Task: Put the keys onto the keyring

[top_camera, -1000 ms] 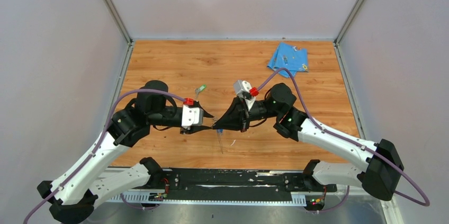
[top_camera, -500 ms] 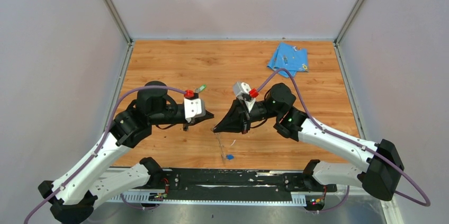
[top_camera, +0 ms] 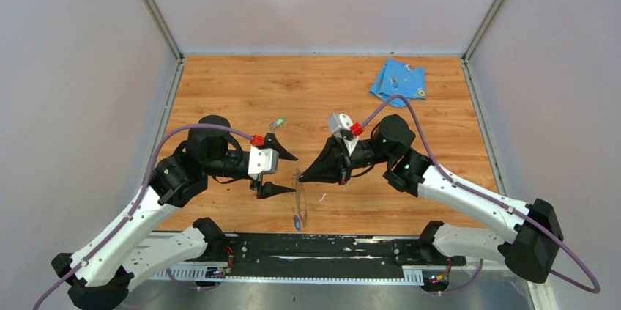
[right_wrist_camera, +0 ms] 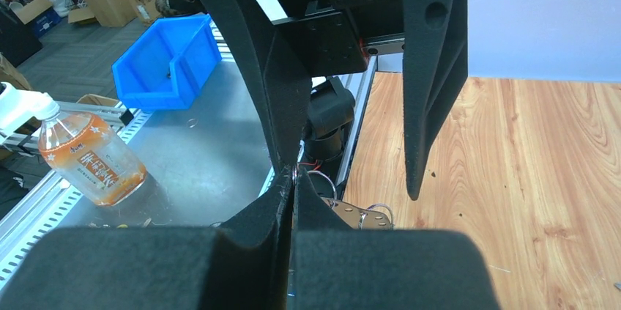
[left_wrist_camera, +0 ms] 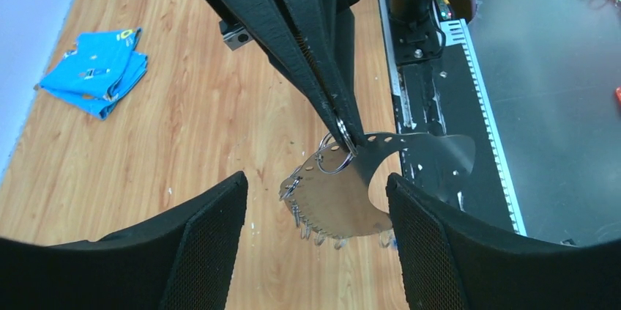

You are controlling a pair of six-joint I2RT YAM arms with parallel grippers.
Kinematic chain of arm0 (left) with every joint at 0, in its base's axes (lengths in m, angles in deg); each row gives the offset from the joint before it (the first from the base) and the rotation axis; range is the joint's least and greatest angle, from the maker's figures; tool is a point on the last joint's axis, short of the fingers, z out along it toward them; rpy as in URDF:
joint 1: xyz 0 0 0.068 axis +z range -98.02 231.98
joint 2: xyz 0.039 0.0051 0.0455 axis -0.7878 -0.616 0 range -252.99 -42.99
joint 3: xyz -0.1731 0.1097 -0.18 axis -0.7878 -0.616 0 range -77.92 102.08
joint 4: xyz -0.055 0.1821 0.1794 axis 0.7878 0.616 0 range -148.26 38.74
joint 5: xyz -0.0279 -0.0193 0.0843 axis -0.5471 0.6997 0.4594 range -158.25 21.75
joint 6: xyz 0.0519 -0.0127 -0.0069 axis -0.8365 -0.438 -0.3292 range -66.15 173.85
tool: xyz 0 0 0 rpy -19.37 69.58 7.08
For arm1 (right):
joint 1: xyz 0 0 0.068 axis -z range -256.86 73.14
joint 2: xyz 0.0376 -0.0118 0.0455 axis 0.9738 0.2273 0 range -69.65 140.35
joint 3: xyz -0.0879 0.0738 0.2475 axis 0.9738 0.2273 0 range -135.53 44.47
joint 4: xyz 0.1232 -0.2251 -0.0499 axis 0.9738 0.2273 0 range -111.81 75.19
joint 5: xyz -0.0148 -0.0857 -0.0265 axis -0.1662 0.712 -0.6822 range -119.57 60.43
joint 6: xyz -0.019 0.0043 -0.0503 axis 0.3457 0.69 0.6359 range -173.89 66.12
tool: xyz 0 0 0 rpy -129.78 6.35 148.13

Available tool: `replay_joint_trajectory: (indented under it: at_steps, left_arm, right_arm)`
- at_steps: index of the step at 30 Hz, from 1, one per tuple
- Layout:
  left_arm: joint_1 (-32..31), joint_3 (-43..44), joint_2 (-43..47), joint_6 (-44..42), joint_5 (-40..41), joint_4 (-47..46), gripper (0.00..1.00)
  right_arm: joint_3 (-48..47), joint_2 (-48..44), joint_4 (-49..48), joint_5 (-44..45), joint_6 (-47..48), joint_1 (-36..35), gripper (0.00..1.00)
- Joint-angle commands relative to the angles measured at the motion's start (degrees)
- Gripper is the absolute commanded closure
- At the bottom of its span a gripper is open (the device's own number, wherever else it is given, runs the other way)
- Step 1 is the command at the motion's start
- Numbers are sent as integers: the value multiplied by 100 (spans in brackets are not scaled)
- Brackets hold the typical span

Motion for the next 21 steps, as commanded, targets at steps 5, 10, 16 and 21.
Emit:
replay_joint_trajectory:
  at_steps: [5,10,16,21]
  left_arm:
    - [-72,-35,-56,-93,-219,-156,49]
    - [-100,-111,-45,-2,26,-334,68]
    - [-107,-171,34,84,143,-359,89]
    - [-107,-163,58,192,261,-355,100]
  right_arm:
    - [-224,138,-342,-94,-145,69,100]
    - [-261,233,-468,-132,-259,68,100]
    - [-253,274,-572,-104,-349,64,100]
    - [-205,234,-607,-106,-383,77,100]
